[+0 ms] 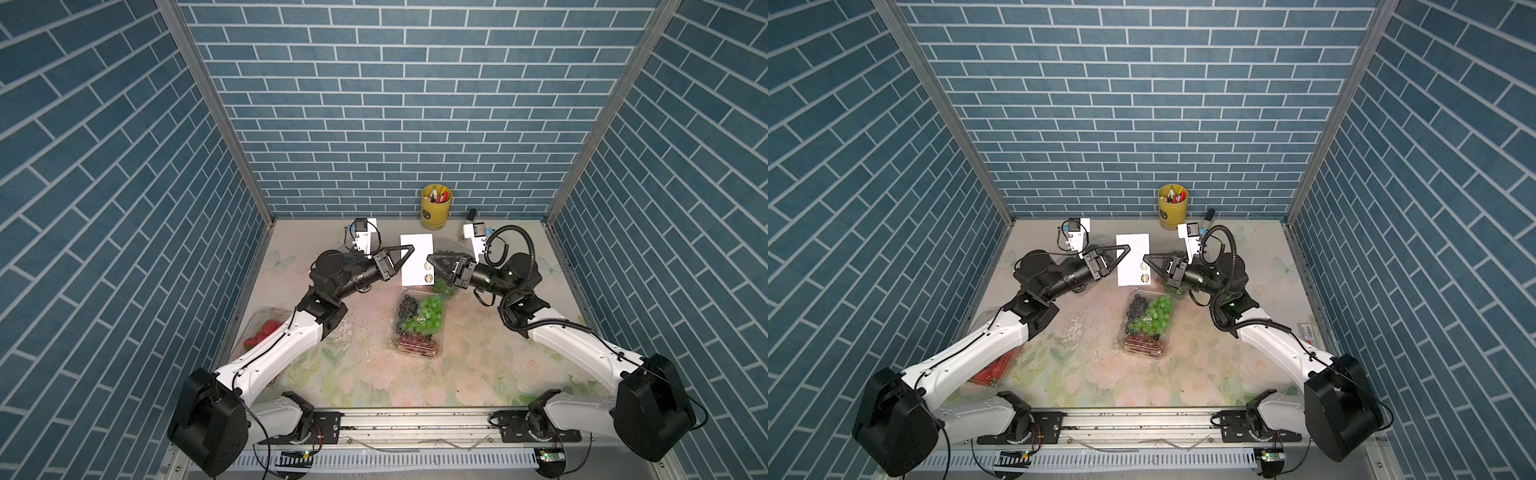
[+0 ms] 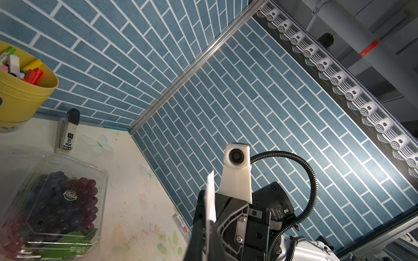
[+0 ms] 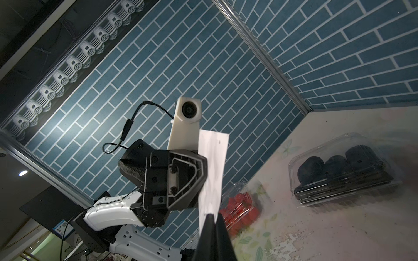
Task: Label fruit boxes
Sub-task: Adjust the label sticker.
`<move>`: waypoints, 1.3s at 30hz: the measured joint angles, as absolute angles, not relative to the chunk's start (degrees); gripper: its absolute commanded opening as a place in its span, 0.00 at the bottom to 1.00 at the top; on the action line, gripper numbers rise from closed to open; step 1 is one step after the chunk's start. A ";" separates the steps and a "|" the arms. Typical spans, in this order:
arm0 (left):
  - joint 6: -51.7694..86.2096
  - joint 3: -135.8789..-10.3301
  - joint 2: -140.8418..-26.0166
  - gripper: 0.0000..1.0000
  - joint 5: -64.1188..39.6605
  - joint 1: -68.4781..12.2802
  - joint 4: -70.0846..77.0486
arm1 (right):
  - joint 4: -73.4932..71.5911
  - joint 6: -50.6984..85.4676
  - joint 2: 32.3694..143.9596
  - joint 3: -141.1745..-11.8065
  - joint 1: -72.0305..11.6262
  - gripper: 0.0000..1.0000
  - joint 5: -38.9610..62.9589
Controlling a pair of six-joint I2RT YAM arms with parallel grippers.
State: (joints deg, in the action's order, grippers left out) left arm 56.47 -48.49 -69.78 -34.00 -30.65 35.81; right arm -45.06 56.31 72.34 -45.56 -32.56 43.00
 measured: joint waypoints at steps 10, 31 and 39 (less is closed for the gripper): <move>56.38 -44.62 -69.76 0.43 -34.61 -31.62 37.85 | -45.06 56.75 72.34 -45.56 -32.56 0.00 41.80; 58.65 -43.46 -72.86 0.08 -35.27 -33.65 44.88 | -49.39 60.14 74.15 -45.54 -32.45 0.00 41.10; 58.67 -43.77 -72.79 0.04 -35.22 -33.63 44.84 | -50.94 60.69 74.15 -44.97 -32.45 0.15 42.35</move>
State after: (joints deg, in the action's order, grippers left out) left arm 58.67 -43.77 -72.79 -35.22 -33.63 44.84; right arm -50.94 60.69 74.15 -44.97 -32.45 42.35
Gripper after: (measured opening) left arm 0.047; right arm 0.149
